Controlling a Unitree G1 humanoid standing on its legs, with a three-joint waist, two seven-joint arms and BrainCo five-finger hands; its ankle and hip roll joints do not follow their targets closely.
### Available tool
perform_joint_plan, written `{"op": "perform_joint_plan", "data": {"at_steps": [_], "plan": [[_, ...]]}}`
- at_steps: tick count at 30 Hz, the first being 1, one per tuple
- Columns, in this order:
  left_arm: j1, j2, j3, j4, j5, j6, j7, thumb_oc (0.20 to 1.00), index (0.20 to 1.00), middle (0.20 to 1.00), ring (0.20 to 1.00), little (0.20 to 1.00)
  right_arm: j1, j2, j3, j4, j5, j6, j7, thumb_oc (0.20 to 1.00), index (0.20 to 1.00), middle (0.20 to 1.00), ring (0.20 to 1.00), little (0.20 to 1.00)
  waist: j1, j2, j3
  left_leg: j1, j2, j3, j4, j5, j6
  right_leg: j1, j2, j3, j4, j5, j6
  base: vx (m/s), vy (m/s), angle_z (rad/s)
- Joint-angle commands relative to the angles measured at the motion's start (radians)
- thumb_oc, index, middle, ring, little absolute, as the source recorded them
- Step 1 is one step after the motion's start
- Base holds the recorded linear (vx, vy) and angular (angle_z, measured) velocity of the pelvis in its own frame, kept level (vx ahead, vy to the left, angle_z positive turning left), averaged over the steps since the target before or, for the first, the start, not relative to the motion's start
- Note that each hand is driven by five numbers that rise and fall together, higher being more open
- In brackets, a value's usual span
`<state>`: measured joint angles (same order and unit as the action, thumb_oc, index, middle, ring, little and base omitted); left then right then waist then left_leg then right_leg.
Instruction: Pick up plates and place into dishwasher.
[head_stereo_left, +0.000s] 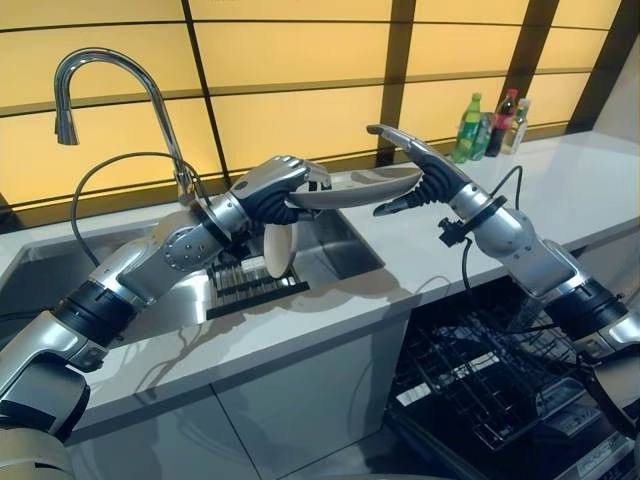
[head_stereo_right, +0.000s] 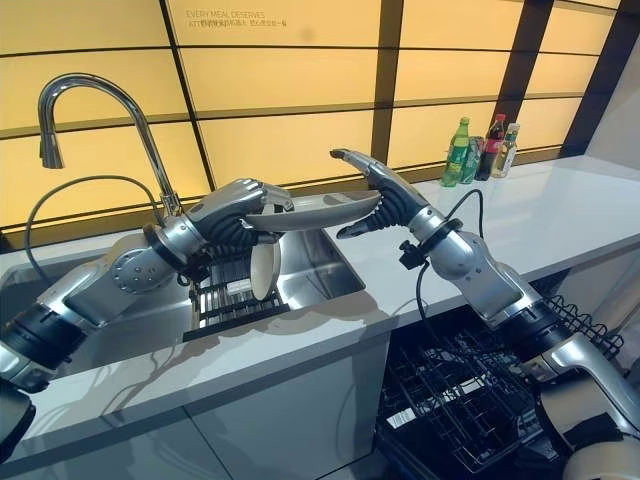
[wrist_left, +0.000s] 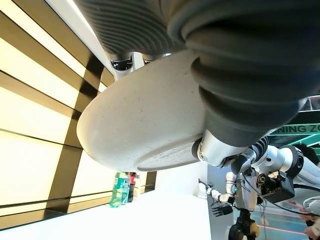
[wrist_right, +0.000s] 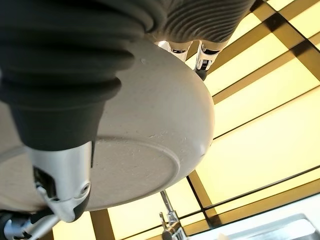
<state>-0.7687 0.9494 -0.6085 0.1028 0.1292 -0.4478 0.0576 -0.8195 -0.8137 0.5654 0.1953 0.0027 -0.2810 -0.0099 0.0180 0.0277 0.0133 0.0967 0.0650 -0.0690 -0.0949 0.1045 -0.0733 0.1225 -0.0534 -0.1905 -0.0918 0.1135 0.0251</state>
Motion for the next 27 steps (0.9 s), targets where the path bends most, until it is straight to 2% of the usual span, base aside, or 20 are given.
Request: {"op": "perform_joint_plan", "data": {"at_steps": [1, 6, 16, 17, 18, 19, 23, 27], "plan": [[-0.137, -0.056, 0.006, 0.011, -0.096, -0.011, 0.039, 0.200, 0.200, 0.200, 0.200, 0.200, -0.148, -0.009, 0.110, 0.040, -0.011, -0.001, 0.024, 0.200, 0.200, 0.200, 0.200, 0.200, 0.049, -0.045, 0.008, 0.031, -0.082, 0.028, 0.008, -0.102, 0.049, 0.020, -0.049, 0.034, 0.005, -0.064, 0.089, 0.00, 0.000, 0.00], [-0.129, -0.051, 0.016, 0.002, -0.088, -0.003, 0.036, 0.200, 0.200, 0.200, 0.200, 0.200, -0.151, -0.009, 0.106, 0.051, 0.044, -0.008, 0.025, 0.200, 0.200, 0.200, 0.200, 0.200, 0.051, -0.048, 0.008, 0.033, -0.083, 0.026, 0.008, -0.104, 0.050, 0.022, -0.050, 0.034, 0.005, -0.065, 0.089, 0.01, 0.002, 0.03], [-0.081, -0.016, 0.063, -0.008, -0.078, 0.011, 0.045, 0.200, 0.200, 0.200, 0.200, 0.200, -0.078, -0.034, 0.030, 0.029, 0.051, -0.023, -0.006, 0.200, 0.200, 0.200, 0.200, 0.200, 0.042, -0.048, 0.010, 0.038, -0.080, 0.036, 0.008, -0.109, 0.051, 0.023, -0.049, 0.045, 0.005, -0.065, 0.092, 0.01, 0.001, 0.01], [-0.076, -0.015, 0.069, -0.006, -0.076, 0.012, 0.050, 0.576, 0.576, 0.576, 0.576, 0.576, -0.072, -0.036, 0.021, 0.028, 0.047, -0.028, -0.005, 0.200, 0.200, 0.200, 0.200, 0.200, 0.042, -0.048, 0.011, 0.038, -0.079, 0.037, 0.008, -0.110, 0.051, 0.023, -0.048, 0.046, 0.005, -0.065, 0.092, 0.00, 0.000, 0.00], [-0.072, -0.014, 0.074, -0.005, -0.073, 0.013, 0.051, 0.805, 0.805, 0.805, 0.805, 0.805, -0.067, -0.038, 0.015, 0.028, 0.042, -0.029, -0.005, 0.200, 0.200, 0.200, 0.200, 0.200, 0.041, -0.049, 0.011, 0.039, -0.079, 0.038, 0.008, -0.110, 0.051, 0.024, -0.048, 0.047, 0.005, -0.065, 0.093, 0.00, 0.000, 0.00], [-0.062, -0.012, 0.087, -0.006, -0.046, 0.023, 0.053, 1.000, 1.000, 1.000, 1.000, 1.000, -0.057, -0.048, 0.002, 0.024, 0.039, -0.031, 0.000, 0.200, 0.200, 0.200, 0.200, 0.200, 0.040, -0.049, 0.013, 0.040, -0.078, 0.039, 0.008, -0.111, 0.051, 0.024, -0.048, 0.048, 0.005, -0.065, 0.093, 0.00, 0.000, 0.00], [-0.028, 0.033, 0.117, 0.007, 0.029, 0.031, 0.102, 1.000, 1.000, 1.000, 1.000, 1.000, -0.017, -0.090, -0.038, 0.004, 0.057, -0.023, 0.025, 0.200, 0.200, 0.200, 0.200, 0.200, 0.032, -0.051, 0.013, 0.044, -0.077, 0.045, 0.008, -0.113, 0.050, 0.025, -0.046, 0.056, 0.005, -0.065, 0.094, 0.00, 0.000, 0.00], [0.038, 0.140, 0.191, 0.081, 0.112, 0.022, 0.211, 1.000, 1.000, 1.000, 1.000, 1.000, 0.091, -0.174, -0.128, -0.060, 0.103, -0.017, 0.089, 0.200, 0.200, 0.200, 0.200, 0.200, 0.012, -0.047, 0.014, 0.045, -0.073, 0.062, 0.008, -0.112, 0.048, 0.022, -0.043, 0.072, 0.005, -0.061, 0.097, 0.00, 0.003, -0.01]]}}
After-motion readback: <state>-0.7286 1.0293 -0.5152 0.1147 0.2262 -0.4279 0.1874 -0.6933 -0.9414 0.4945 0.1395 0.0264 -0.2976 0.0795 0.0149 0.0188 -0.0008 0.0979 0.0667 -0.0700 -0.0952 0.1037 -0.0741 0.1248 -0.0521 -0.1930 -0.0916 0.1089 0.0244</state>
